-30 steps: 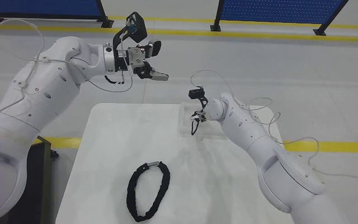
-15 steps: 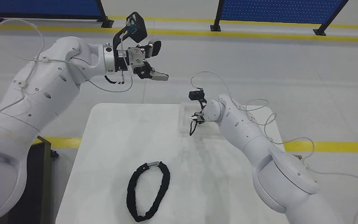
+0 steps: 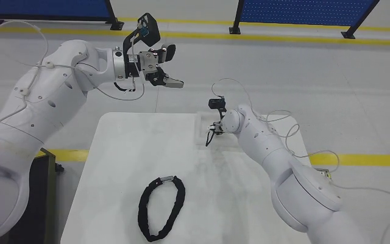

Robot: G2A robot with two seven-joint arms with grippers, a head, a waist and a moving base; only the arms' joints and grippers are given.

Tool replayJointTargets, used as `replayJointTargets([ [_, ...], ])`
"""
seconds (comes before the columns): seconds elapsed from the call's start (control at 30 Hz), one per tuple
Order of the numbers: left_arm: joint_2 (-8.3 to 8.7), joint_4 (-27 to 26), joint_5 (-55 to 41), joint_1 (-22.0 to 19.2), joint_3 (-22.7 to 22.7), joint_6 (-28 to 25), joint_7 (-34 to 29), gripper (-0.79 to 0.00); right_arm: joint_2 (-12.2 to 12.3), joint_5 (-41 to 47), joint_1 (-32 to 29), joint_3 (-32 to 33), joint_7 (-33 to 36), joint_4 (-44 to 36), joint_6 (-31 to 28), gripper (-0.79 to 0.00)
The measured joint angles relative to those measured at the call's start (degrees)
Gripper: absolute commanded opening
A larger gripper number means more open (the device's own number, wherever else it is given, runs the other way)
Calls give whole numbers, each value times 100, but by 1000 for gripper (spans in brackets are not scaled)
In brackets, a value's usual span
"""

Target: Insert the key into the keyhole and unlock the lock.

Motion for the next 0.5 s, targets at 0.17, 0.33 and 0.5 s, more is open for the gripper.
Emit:
replayJointTargets([
  [0.17, 0, 0, 0, 0, 0, 0, 0, 0, -51, -37, 7, 35, -29, 95, 51, -785],
  [0.33, 0, 0, 0, 0, 0, 0, 0, 0, -93, -95, 26, 62, -28, 161, 71, -785],
  [0.5, 0, 0, 0, 0, 0, 0, 0, 0, -115, -182, 89, 84, 6, 194, 77, -785],
])
